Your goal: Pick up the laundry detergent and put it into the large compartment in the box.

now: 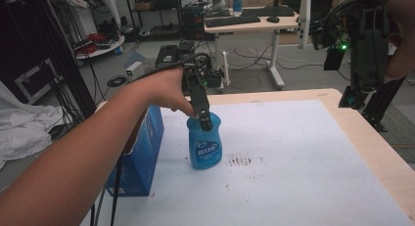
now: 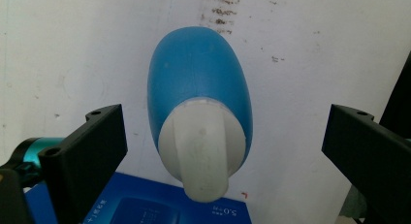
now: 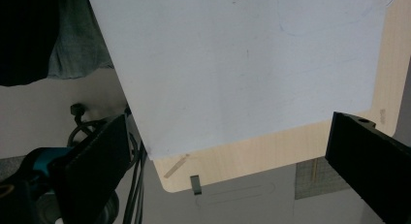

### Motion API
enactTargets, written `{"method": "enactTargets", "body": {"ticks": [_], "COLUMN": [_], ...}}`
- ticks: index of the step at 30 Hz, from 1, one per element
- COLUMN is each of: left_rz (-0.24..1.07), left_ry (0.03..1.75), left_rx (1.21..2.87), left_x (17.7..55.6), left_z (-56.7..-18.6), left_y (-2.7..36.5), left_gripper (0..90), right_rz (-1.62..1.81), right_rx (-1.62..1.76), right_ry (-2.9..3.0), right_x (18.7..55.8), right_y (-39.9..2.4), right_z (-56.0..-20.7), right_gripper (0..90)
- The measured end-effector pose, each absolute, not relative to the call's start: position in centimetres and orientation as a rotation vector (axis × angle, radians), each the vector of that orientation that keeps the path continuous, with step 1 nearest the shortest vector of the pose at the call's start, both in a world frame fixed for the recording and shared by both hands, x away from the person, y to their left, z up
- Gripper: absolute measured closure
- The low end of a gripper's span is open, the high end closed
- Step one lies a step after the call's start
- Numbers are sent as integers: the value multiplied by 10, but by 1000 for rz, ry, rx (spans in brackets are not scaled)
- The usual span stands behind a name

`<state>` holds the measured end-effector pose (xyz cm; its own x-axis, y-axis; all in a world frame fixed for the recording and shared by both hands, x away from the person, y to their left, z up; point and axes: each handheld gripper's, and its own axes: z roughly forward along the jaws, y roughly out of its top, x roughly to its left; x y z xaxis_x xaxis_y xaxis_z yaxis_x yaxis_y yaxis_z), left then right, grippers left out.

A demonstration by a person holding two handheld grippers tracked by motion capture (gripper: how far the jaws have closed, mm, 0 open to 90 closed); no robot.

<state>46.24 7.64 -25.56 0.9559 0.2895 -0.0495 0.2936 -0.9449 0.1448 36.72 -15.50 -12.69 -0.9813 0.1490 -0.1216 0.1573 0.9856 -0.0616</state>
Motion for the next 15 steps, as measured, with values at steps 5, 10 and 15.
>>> {"method": "enactTargets", "body": {"ticks": [5,10,15], "left_rz": [-54,-68,-73], "left_ry": [450,455,447], "left_rx": [2958,2963,2976], "left_x": [464,466,468], "left_z": [-263,-272,-280], "left_y": [76,74,71], "left_gripper": [23,23,23], "right_rz": [-107,-114,-113], "right_rx": [231,240,224], "right_ry": [3021,3025,3030], "right_x": [369,370,372], "right_y": [-155,-154,-153], "right_z": [-129,-132,-133], "right_gripper": [17,17,17]}}
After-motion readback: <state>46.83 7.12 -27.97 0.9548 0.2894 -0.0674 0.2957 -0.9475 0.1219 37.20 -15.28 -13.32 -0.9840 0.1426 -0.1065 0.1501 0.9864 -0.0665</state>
